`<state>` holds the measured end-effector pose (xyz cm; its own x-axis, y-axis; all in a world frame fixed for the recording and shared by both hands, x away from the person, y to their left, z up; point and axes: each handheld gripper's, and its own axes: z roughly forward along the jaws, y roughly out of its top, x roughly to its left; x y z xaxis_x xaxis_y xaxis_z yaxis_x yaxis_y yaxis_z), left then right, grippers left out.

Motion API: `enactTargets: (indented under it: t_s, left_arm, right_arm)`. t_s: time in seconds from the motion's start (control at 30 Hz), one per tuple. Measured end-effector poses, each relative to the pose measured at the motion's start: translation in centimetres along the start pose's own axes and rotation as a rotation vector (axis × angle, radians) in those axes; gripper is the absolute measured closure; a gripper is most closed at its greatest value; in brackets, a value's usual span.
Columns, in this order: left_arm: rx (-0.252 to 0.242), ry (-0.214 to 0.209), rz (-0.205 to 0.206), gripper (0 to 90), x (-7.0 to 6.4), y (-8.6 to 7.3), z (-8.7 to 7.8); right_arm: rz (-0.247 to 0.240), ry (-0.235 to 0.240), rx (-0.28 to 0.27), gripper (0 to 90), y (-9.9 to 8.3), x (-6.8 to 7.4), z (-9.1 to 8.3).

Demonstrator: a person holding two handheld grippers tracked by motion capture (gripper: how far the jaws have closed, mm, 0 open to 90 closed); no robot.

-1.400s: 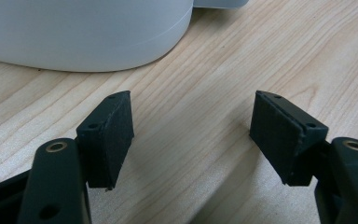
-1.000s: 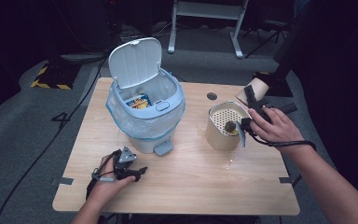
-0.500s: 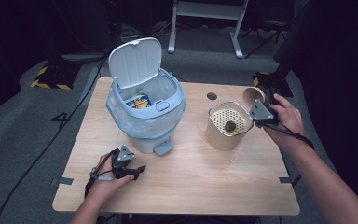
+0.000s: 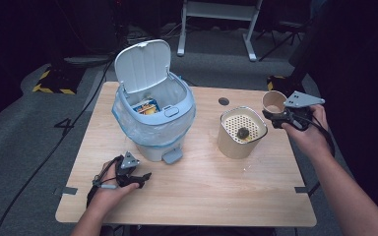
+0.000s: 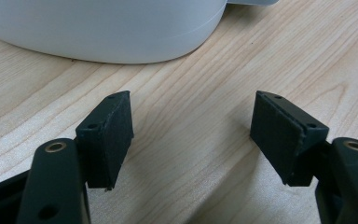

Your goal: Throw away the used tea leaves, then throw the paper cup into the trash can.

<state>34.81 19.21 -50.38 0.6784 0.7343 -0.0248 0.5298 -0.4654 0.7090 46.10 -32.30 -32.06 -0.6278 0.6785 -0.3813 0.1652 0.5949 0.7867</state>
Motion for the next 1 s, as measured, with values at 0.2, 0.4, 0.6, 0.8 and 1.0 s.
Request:
enactTargets:
  t_s: [0.2,0.4,0.6,0.8,1.0]
  left_arm:
    - [0.004,-0.007,0.005,28.3,0.0,0.0,0.0]
    - [0.006,-0.004,0.008,27.7,0.0,0.1,0.0]
    - [0.006,-0.002,0.009,27.6,0.0,0.1,0.0]
    - [0.006,-0.002,0.009,27.6,0.0,0.1,0.0]
    - [0.006,-0.004,0.006,27.6,0.0,0.0,0.0]
  right_arm:
    - [0.147,0.138,-0.023,31.0,0.0,-0.6,-0.6]
    - [0.204,0.176,-0.04,31.0,-0.1,-0.9,-1.1]
    - [0.212,0.225,-0.064,31.0,-0.1,-1.2,-1.3]
    - [0.2,0.251,-0.071,30.9,0.1,-1.2,-1.4]
    - [0.193,0.32,-0.091,30.9,0.6,-1.4,-1.2]
